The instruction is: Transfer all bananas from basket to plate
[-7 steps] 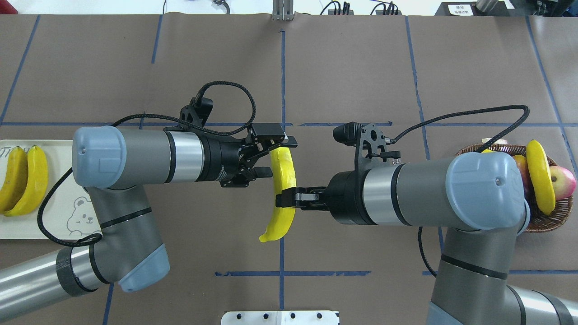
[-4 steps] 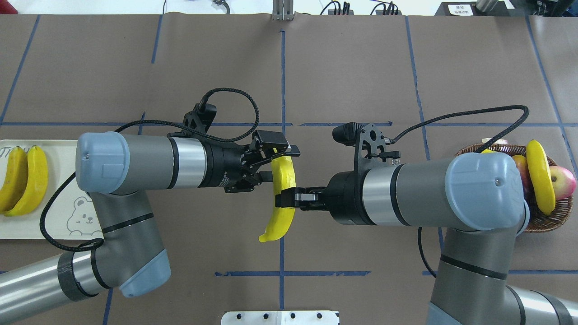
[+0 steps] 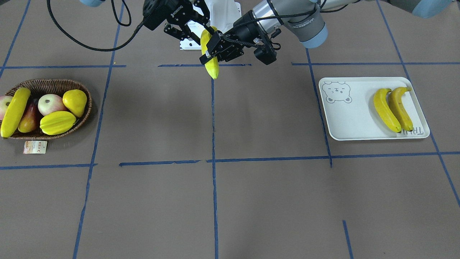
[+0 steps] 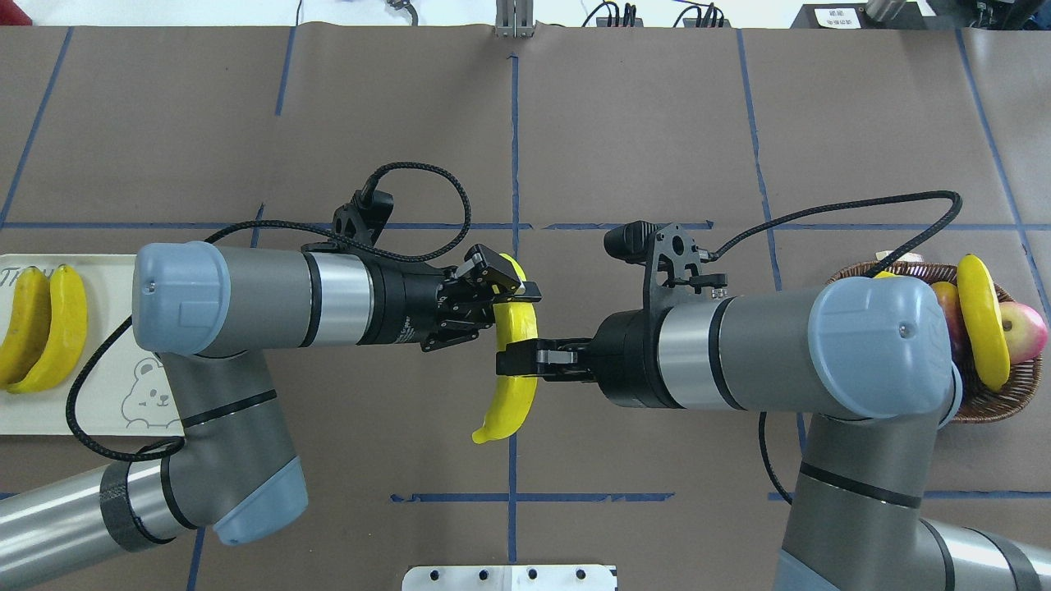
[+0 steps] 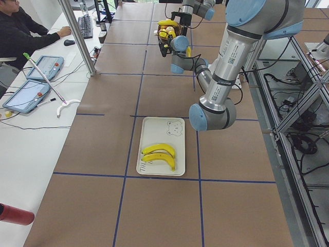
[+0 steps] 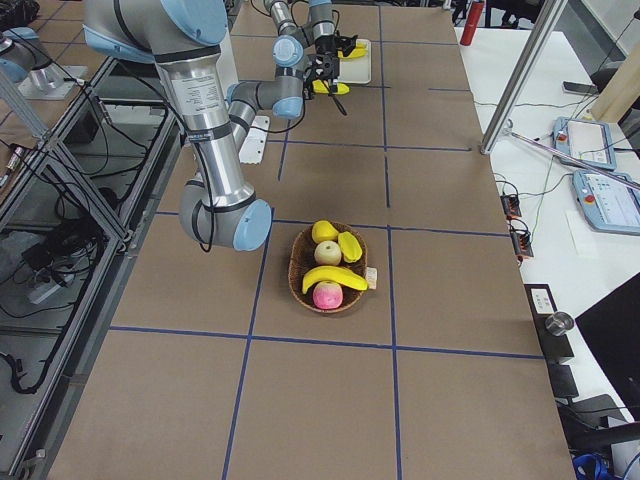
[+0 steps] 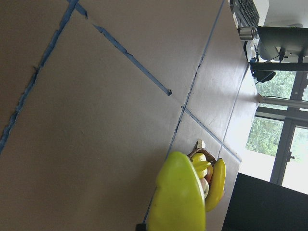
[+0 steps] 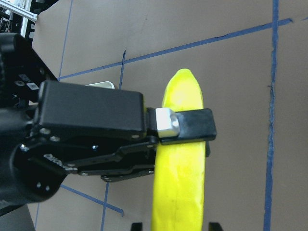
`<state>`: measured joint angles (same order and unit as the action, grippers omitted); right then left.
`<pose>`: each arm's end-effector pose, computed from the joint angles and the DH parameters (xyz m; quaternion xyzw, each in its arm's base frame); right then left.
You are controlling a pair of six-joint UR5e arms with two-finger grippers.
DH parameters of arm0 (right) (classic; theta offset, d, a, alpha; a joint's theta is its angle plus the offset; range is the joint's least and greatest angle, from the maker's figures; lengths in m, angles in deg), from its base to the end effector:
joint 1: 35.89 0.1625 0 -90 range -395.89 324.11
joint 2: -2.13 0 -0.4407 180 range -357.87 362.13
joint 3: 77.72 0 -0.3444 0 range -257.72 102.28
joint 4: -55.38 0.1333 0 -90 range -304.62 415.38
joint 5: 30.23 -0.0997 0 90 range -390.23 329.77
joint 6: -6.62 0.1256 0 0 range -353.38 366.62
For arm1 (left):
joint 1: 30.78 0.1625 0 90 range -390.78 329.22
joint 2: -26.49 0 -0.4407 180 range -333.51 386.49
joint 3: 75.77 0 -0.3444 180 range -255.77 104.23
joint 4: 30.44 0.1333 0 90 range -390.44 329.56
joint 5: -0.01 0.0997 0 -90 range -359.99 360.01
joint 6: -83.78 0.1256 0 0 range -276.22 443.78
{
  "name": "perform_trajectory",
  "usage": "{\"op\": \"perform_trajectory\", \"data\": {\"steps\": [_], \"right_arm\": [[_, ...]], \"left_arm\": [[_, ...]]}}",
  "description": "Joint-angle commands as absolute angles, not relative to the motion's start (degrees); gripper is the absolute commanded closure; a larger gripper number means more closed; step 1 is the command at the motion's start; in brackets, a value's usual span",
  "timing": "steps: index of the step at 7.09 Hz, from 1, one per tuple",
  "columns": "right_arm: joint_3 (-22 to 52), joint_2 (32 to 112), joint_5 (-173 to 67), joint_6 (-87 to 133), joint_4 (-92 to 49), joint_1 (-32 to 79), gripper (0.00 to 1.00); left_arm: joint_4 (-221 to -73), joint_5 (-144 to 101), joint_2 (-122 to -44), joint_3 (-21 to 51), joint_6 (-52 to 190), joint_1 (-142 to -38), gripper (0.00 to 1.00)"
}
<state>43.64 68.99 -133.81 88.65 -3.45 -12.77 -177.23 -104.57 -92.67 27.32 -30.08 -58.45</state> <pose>-0.4213 -0.2928 0.1972 0.0974 -0.6737 0.0163 0.7324 0.4612 -0.3566 0.1982 -0.0572 0.7568 -0.1930 0.6219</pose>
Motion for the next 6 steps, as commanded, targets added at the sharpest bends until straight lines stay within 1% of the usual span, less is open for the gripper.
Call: {"op": "perform_trajectory", "data": {"steps": [1, 3, 4, 6], "right_arm": [[43.92, 68.84, -133.77, 88.71, -3.51, -12.6, 0.0], [44.53, 69.01, -134.21, 88.62, -3.51, -12.07, 0.0], [45.15, 69.62, -134.3, 88.62, -4.12, -11.55, 0.0], [46.2, 70.67, -134.47, 88.53, -7.44, -9.79, 0.0]], "left_arm": [[-177.22, -104.58, -92.52, 27.24, -29.96, -58.47, 1.0], [-176.35, -104.58, -91.99, 26.63, -29.17, -59.25, 1.0], [-172.94, -104.67, -89.38, 26.8, -24.81, -60.74, 1.0], [-160.15, -107.21, -85.77, 27.76, -14.37, -65.73, 1.0]]}}
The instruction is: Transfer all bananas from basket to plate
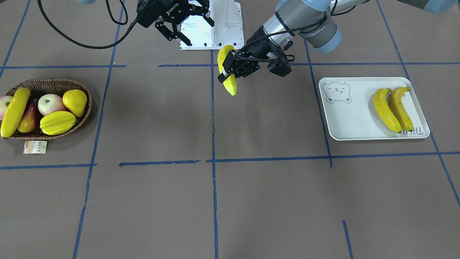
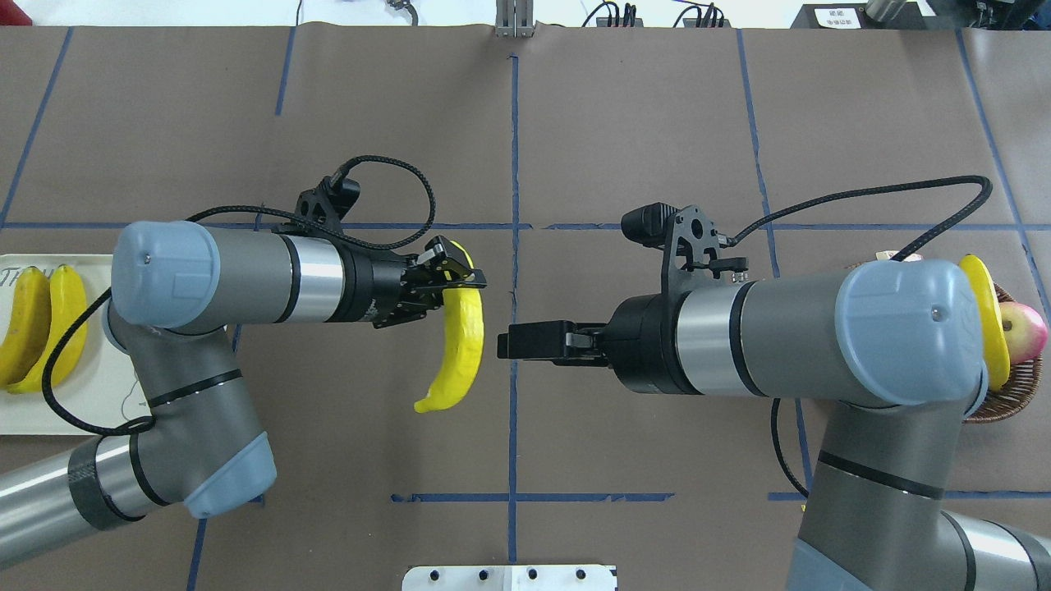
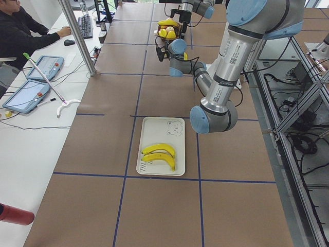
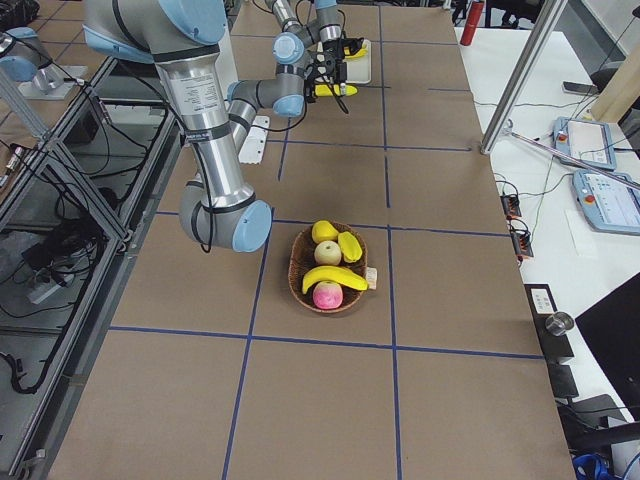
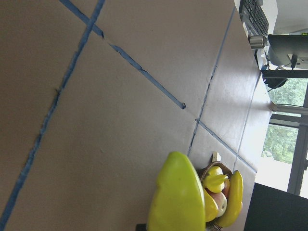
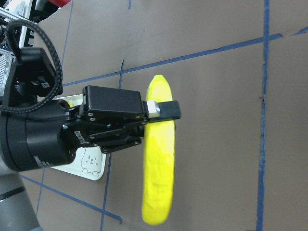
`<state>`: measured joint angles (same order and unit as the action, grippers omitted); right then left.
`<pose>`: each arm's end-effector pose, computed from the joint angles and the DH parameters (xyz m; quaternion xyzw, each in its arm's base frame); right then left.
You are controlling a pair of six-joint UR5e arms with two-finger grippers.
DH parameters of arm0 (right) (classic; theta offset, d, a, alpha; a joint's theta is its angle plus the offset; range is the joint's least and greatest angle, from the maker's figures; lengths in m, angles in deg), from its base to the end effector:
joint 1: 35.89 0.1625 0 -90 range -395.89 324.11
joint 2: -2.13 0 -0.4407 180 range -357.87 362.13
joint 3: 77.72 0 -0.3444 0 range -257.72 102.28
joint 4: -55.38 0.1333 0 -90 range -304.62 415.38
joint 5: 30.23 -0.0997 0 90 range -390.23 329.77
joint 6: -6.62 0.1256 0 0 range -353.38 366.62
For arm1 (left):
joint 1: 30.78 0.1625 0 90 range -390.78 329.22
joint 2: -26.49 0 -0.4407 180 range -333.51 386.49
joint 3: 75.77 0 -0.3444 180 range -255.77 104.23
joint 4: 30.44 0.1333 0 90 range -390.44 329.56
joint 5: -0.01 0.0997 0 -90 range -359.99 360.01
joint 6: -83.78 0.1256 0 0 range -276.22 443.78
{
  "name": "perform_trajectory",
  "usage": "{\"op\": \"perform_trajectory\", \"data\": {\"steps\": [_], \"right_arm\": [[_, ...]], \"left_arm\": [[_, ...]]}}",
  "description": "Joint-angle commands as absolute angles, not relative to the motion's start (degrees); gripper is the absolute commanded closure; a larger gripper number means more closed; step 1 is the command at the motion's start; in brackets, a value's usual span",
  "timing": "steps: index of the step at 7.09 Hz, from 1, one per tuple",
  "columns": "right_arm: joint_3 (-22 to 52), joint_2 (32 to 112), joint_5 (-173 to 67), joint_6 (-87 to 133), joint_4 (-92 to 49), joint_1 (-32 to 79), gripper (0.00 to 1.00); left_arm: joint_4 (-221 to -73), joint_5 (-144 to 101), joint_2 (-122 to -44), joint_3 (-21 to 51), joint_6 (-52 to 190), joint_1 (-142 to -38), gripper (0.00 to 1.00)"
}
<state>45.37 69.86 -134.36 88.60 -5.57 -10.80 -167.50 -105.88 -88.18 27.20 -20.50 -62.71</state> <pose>-0.4036 -0.3023 0.1996 0.1026 -0.6650 0.0274 0.7392 0.4452 -0.3940 0.2645 0.0014 0.6750 -0.2016 0.7098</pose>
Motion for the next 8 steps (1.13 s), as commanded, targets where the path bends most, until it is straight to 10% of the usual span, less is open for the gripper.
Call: {"op": "perform_trajectory", "data": {"steps": [1, 8], "right_arm": [[47.51, 72.51, -134.73, 88.44, -9.2, -8.39, 0.0], [51.57, 82.7, -138.41, 67.39, -30.93, 3.63, 0.0]], "left_arm": [[-155.29, -108.53, -82.88, 28.11, -9.26, -69.24, 1.0], [-154.63, -110.91, -58.87, 27.95, 8.45, -78.95, 0.97]]}}
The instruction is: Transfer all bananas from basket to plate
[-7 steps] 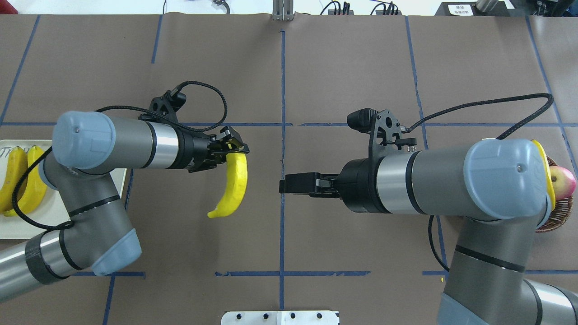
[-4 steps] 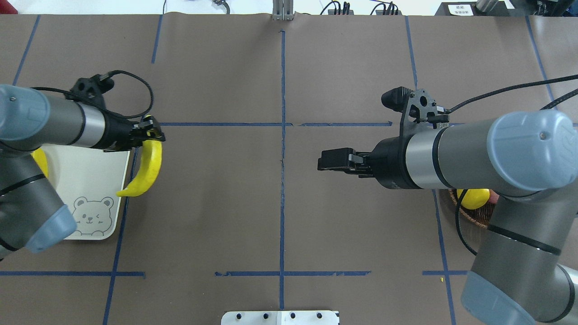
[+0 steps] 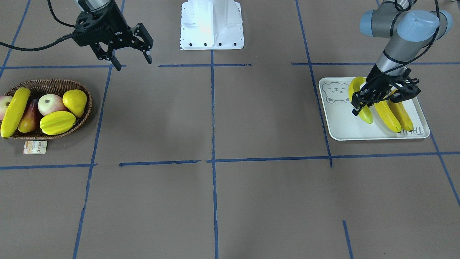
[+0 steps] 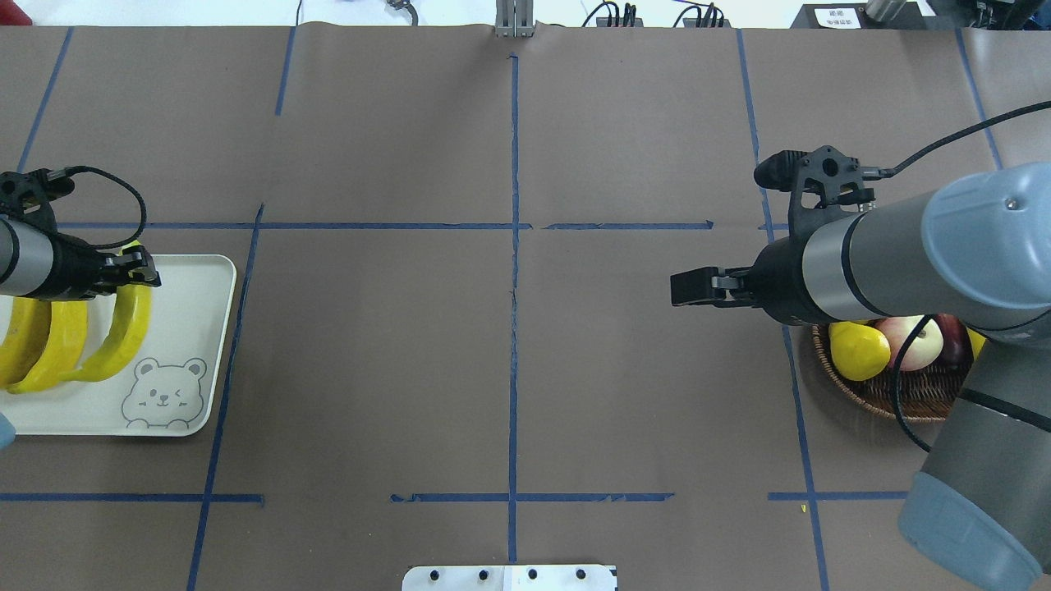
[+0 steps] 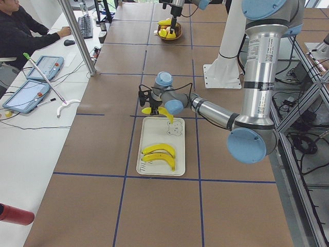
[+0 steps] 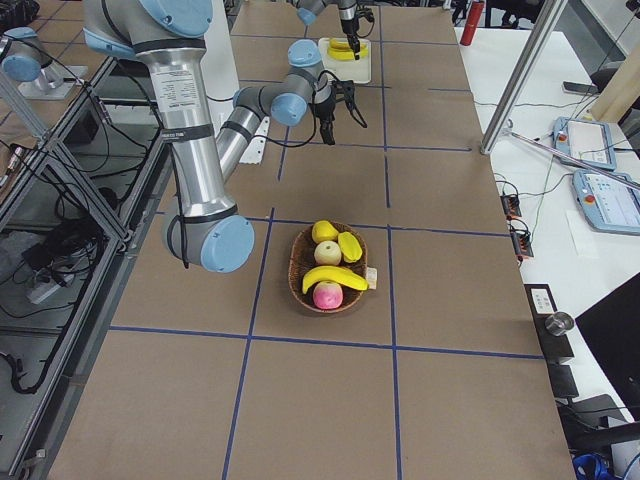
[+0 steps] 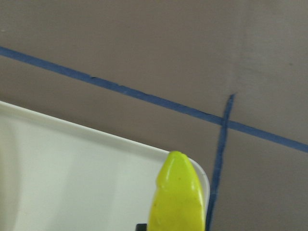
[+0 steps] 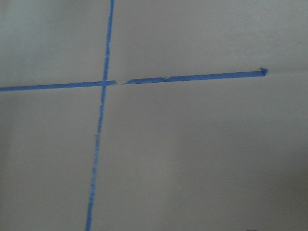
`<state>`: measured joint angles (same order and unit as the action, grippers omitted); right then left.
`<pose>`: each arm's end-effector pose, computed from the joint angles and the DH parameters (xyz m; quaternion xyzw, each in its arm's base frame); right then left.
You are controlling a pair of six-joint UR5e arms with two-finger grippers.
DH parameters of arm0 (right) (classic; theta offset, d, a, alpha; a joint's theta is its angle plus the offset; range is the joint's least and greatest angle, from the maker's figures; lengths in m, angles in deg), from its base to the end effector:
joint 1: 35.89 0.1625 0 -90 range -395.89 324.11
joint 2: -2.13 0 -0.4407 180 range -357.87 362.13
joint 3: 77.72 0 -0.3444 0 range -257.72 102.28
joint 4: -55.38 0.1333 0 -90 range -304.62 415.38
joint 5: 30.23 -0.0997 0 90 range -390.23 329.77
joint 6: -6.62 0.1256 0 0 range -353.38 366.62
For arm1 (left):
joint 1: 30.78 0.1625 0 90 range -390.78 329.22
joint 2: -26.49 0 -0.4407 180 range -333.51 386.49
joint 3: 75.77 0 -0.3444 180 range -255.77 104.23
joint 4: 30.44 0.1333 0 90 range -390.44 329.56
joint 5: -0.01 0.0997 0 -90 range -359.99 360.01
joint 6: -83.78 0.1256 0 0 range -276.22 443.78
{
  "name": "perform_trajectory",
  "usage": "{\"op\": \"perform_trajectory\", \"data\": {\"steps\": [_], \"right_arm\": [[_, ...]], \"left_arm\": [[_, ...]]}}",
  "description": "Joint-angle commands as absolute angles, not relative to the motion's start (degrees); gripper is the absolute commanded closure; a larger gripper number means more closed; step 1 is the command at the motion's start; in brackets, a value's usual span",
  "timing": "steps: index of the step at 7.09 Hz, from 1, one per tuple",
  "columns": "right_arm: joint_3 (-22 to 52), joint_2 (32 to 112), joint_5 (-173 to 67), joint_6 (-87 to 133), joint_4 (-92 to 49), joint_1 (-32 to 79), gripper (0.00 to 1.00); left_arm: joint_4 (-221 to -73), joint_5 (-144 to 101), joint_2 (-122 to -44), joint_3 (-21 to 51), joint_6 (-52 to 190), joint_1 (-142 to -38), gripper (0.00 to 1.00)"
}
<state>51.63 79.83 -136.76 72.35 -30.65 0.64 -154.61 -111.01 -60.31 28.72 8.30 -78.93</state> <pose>-0.3142 -0.3541 0.3087 0.1240 -0.4626 0.0268 0.8775 0.2456 -0.4065 0.5463 0.0539 0.4120 -0.1949 0.8885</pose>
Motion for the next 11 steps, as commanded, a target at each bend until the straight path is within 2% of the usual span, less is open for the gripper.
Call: {"op": "perform_trajectory", "data": {"steps": [1, 2, 5, 9, 11], "right_arm": [[51.4, 84.12, -141.39, 66.57, -31.01, 6.1, 0.0], [51.31, 85.35, -142.46, 65.6, -30.93, 7.34, 0.0], [51.22, 91.93, -142.47, 59.2, -30.84, 9.71, 0.0], [51.31, 101.16, -141.33, 50.17, -30.14, 11.56, 0.0], [47.64, 103.99, -135.4, 45.03, -30.75, 13.6, 0.0]], "left_arm": [[-154.54, -110.83, -58.77, 27.59, 8.45, -78.95, 0.84], [-154.63, -110.74, -59.11, 25.76, 9.06, -78.77, 0.01], [-154.45, -110.91, -59.99, 27.32, 11.27, -78.95, 0.01], [-153.4, -116.79, -62.27, 33.38, 6.2, -78.77, 0.01], [-153.31, -117.33, -65.17, 33.39, 1.27, -78.69, 0.01]]}}
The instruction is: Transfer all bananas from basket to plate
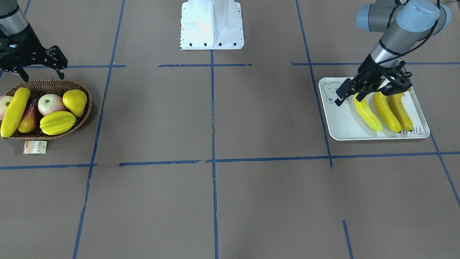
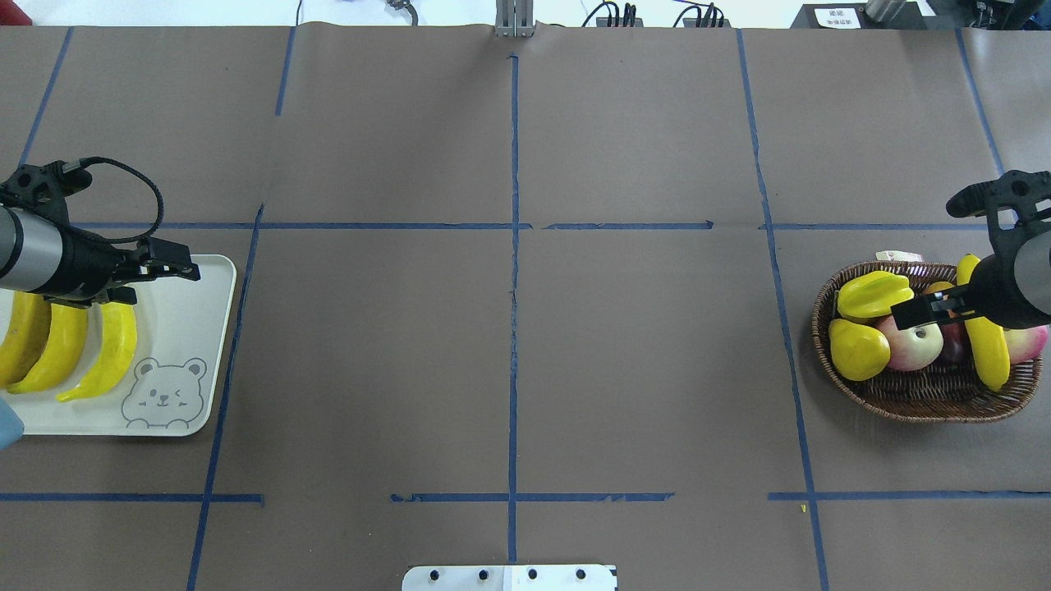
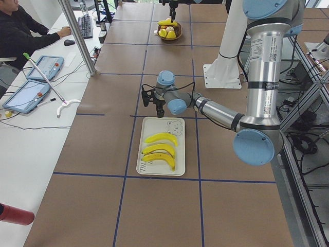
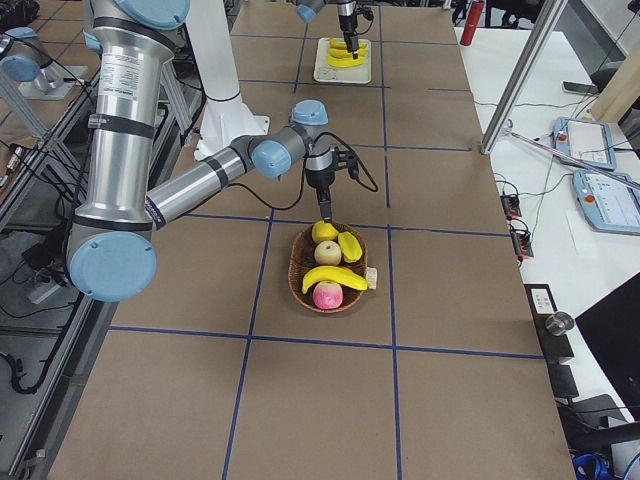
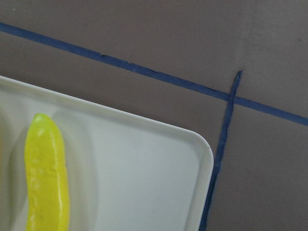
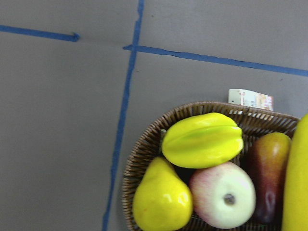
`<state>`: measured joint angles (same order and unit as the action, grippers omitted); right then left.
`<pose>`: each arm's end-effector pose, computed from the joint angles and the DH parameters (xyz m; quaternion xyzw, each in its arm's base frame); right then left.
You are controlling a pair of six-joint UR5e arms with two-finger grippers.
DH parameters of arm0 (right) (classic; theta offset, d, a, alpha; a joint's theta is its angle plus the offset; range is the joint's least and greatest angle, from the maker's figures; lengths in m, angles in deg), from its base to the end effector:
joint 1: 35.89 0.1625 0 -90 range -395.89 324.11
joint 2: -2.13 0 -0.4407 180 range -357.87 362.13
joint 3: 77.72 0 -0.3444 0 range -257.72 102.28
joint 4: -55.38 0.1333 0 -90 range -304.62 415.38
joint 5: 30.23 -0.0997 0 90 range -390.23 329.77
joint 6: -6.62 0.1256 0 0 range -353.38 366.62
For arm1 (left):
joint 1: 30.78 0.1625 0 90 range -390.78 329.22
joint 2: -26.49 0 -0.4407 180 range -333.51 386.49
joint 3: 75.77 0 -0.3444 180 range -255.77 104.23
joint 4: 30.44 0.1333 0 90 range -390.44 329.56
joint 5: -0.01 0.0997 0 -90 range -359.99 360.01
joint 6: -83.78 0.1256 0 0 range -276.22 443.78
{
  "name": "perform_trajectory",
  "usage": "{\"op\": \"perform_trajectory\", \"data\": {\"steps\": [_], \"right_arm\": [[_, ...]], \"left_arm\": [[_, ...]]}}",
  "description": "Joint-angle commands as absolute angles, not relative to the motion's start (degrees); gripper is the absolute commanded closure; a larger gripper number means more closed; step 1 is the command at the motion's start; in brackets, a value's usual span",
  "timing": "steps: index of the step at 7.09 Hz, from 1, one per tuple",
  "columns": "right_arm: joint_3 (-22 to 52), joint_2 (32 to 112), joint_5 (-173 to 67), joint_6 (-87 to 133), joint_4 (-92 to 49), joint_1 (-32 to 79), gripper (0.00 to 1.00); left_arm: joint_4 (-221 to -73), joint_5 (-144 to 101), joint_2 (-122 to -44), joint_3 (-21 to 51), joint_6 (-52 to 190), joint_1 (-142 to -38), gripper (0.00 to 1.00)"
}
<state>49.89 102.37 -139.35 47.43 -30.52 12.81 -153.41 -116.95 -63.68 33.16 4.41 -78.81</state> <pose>-0.1779 -0.3422 0.4870 0.0967 -0.2962 -0.0491 0.9490 0.2618 -0.4052 0.4807 0.0265 0.4747 -0.1832 0.8605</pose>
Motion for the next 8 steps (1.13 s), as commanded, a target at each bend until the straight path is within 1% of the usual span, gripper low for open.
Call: {"op": "perform_trajectory", "data": {"steps": [1, 2, 5, 8], "right_arm": [[45.7, 103.82, -133.09, 45.46, -30.75, 13.51, 0.0], [42.9, 103.56, -131.85, 45.47, -30.49, 13.51, 0.0], [39.63, 103.64, -131.04, 45.47, -30.58, 13.33, 0.0], [37.95, 103.47, -131.39, 45.38, -30.22, 12.63, 0.04]], "left_arm": [[-153.31, -117.33, -65.53, 33.56, 0.9, -78.68, 0.01], [-153.4, -117.33, -65.53, 33.74, 0.9, -78.68, 0.01], [-153.31, -117.33, -66.06, 33.74, 0.9, -78.6, 0.01], [-153.31, -117.33, -66.32, 33.65, 0.9, -78.51, 0.01]]}}
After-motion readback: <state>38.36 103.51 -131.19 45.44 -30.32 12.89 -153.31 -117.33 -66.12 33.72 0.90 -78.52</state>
